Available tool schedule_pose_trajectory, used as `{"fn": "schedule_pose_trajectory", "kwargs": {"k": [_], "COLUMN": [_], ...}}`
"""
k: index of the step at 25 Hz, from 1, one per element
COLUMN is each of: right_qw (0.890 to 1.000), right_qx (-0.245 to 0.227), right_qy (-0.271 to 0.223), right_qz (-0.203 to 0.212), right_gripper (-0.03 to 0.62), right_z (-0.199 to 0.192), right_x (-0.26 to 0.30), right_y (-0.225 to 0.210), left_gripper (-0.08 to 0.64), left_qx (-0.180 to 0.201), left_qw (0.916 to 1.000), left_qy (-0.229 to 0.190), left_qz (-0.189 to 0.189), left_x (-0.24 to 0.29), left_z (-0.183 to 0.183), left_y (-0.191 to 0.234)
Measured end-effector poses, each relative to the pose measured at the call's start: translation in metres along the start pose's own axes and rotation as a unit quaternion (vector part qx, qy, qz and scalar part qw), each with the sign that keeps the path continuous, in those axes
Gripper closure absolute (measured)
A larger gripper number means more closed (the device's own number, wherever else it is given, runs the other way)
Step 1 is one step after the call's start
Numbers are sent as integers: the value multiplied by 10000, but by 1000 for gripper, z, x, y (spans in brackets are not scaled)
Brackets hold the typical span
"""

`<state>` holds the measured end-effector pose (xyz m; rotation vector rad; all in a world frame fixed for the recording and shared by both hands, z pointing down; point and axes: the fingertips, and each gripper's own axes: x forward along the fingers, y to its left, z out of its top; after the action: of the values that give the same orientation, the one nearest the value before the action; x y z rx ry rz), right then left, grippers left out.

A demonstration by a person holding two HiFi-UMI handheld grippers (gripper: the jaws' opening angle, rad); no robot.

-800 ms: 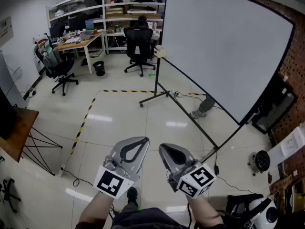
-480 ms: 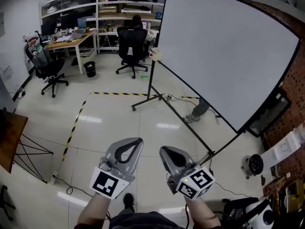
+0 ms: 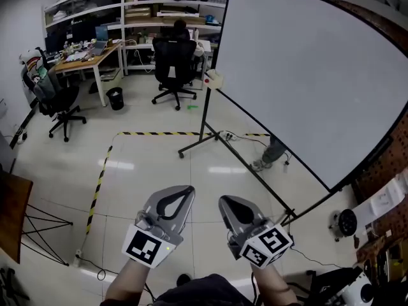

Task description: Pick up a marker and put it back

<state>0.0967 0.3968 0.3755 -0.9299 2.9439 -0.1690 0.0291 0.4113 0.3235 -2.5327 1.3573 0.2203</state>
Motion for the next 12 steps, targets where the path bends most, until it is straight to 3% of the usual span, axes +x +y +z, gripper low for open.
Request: {"fn": "schedule_pose_trajectory", "kwargs": {"k": [5, 12], "right_qw": [10000, 9997], "right_qx": [-12, 195], "right_qy": [73, 99], "right_qz": [-61, 93], "right_gripper": [592, 592], "right_z": [2, -11], "right_x": [44, 120], "right_y": [-26, -108], "left_gripper": [560, 560], "left_qx": [-16, 99], "left_qw": [10000, 9993], "left_qy": [76, 364], "left_qz": [-42, 73], "left_x": [22, 88], "left_z": [-15, -65], "left_y": [41, 106]}}
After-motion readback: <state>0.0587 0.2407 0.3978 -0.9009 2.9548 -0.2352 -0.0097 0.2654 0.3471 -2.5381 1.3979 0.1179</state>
